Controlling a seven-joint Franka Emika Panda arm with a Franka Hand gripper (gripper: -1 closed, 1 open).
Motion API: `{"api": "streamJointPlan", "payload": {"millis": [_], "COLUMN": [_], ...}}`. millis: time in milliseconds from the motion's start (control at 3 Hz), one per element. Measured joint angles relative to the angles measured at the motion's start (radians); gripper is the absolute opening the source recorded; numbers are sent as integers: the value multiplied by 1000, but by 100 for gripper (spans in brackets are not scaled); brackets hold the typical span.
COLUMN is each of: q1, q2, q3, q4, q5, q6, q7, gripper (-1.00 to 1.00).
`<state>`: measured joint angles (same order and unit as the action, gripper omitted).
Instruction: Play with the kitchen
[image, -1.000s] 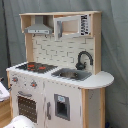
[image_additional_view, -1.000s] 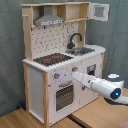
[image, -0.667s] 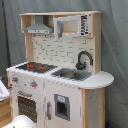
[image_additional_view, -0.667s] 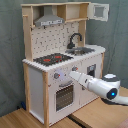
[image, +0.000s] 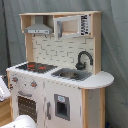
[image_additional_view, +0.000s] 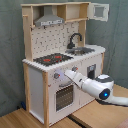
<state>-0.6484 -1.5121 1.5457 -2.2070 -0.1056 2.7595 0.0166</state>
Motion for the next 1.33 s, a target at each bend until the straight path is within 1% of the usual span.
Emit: {"api": "streamJointPlan", "payload": {"millis": [333, 667, 1000, 1333], "q1": [-41, -63, -74, -83], "q2": [0, 0, 0, 3], "q3": [16, 37, 51, 49], "q4": [31, 40, 43, 56], "q5": [0, 0, 0, 0], "q6": [0, 0, 0, -2], "q7": [99, 202, 306, 405], "gripper": [100, 100, 100, 100]}}
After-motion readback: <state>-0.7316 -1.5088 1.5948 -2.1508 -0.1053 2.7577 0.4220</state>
